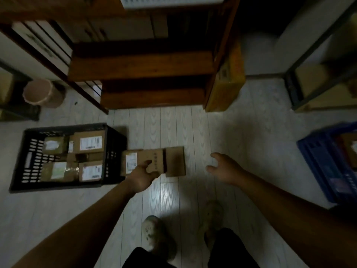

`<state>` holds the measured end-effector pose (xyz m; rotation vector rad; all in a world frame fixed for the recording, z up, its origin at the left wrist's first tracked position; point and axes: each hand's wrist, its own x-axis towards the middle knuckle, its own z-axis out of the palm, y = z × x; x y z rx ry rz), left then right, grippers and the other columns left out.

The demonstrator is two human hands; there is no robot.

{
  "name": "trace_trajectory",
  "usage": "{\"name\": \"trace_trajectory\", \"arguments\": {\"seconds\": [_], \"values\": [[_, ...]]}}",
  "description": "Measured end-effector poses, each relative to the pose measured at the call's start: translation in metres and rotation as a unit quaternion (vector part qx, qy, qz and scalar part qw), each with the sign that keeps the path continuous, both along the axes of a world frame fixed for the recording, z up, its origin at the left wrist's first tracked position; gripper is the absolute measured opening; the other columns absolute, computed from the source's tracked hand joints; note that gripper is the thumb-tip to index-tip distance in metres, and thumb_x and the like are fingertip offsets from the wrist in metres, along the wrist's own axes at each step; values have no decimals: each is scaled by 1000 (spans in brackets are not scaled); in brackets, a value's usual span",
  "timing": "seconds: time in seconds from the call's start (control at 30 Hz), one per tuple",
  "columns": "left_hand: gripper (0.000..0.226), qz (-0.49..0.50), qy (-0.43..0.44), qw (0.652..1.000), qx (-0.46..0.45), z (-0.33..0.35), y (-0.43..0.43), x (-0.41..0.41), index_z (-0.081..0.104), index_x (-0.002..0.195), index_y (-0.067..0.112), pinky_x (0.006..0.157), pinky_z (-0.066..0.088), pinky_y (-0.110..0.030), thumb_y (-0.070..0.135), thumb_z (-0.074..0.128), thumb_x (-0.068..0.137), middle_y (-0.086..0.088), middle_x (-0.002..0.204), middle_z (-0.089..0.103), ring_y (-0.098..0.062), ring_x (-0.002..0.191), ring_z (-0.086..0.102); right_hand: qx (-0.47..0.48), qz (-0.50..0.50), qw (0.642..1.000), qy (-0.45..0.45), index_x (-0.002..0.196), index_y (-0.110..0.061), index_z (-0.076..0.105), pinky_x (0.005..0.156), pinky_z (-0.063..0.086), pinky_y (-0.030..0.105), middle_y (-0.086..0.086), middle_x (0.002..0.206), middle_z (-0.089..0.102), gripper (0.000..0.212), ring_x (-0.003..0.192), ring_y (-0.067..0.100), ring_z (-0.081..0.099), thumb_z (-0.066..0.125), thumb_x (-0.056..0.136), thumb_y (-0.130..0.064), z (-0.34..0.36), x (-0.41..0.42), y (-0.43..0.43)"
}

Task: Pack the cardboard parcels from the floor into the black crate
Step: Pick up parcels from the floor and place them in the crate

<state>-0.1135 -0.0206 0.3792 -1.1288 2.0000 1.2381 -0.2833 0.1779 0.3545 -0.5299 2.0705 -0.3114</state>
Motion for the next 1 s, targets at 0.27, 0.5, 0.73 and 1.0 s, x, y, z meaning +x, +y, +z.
{"name": "trace_trajectory", "arguments": {"seconds": [0.27,0.5,0.73,1.0], "values": [[64,33,-29,999,3,-255,-8,13,29,147,15,108,29,-32,28,57,91,-9,151,33,-27,136,34,-2,12,1000,-18,150,-20,21,98,39,32,10,154,29,67,132,27,41,51,94,-42,-234,14,-32],[42,-19,14,999,24,-428,-4,17,45,136,15,82,33,0,13,52,95,6,133,49,-5,118,44,-13,25,999,-28,150,-18,20,101,38,36,11,152,32,70,133,30,41,53,93,-40,-427,33,-57],[43,-122,15,985,-125,-495,-4,2,47,136,20,106,30,-29,34,49,95,-6,143,43,-25,131,36,-61,8,998,-34,147,-14,26,95,48,38,11,141,47,71,116,28,55,60,88,-34,-525,42,-79],[41,-64,15,978,-196,-506,-2,11,52,126,15,95,40,-31,34,55,90,-11,125,56,-27,120,48,42,166,985,-3,153,-19,6,111,34,42,18,156,21,77,139,37,30,50,95,-44,-536,42,-83]]}}
